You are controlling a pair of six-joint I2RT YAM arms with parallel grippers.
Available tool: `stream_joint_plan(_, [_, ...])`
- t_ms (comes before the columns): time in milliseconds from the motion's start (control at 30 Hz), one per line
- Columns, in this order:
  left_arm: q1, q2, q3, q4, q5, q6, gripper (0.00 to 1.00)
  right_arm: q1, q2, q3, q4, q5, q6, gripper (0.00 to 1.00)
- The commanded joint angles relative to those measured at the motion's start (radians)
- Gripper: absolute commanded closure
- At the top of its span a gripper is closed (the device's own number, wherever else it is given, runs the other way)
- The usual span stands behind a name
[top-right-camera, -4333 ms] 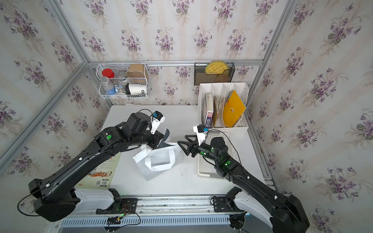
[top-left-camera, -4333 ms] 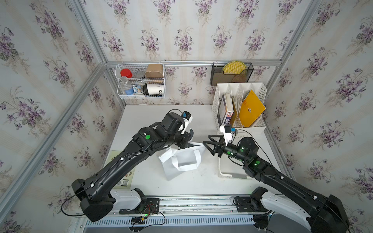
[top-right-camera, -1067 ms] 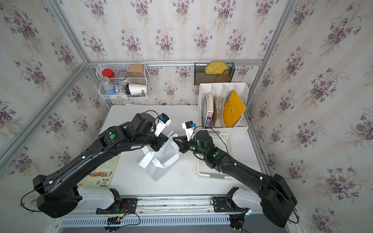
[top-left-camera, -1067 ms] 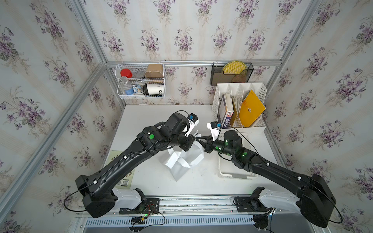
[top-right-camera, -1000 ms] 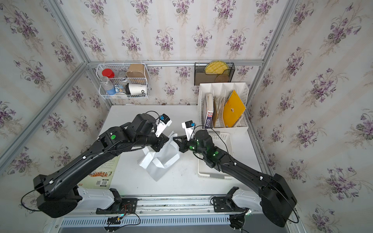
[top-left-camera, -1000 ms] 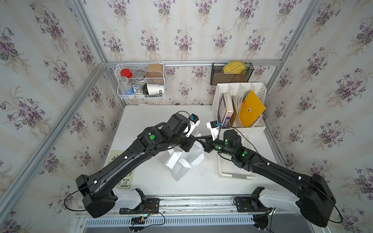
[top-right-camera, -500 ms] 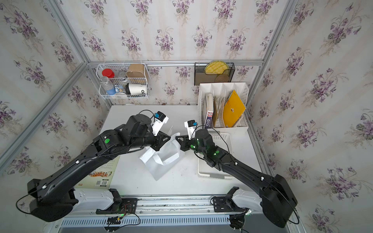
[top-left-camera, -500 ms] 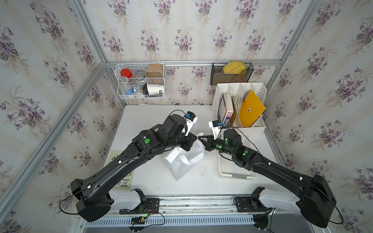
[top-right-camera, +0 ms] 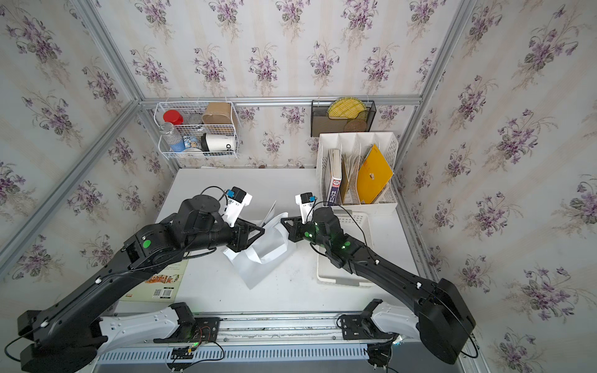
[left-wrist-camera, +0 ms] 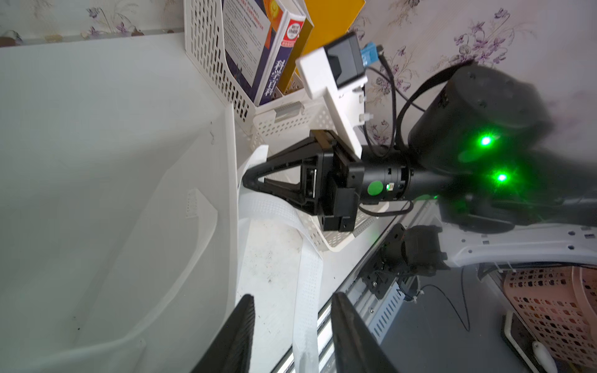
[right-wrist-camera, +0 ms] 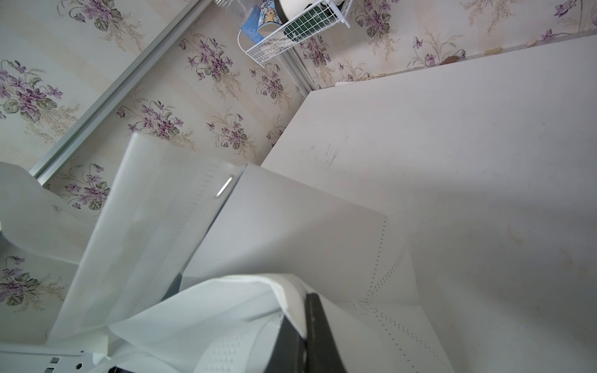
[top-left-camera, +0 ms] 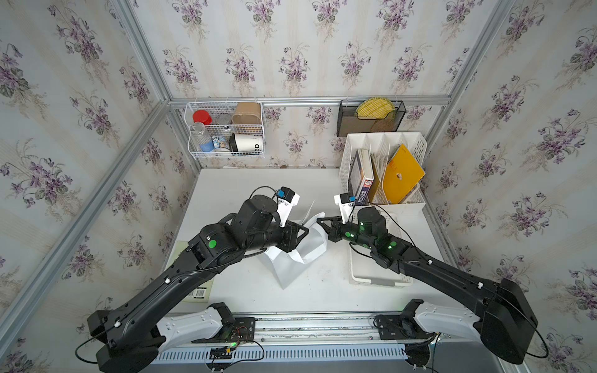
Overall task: Place the ice pack in the delivery bag
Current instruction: Seal the delivery bag at the center of the board.
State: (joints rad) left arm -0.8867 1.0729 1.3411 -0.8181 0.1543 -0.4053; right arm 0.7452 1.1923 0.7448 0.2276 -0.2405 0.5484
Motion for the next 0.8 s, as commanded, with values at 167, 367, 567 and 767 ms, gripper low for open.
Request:
stream_joint_plan(167, [-0.006, -0.072, -0.007, -0.101, -0.158, 0.044, 0.55, 0.0, 0.006, 0.004, -0.025, 0.009, 0.03, 0.98])
stream_joint_plan(367, [-0.022, -0.054, -0.021, -0.107, -0.194, 0.075, 0.55, 0.002, 0.001, 0.008, -0.025, 0.008, 0.046, 0.88])
stream_joint_plan(567, [-0.041, -0.029, -0.026, -0.118, -0.284, 0.11, 0.53, 0.004, -0.011, -0.002, -0.022, 0.01, 0.044, 0.78])
stream_joint_plan(767, [-0.041, -0.048, -0.021, -0.101, -0.376, 0.155, 0.51, 0.009, -0.028, -0.012, -0.021, 0.004, 0.04, 0.69])
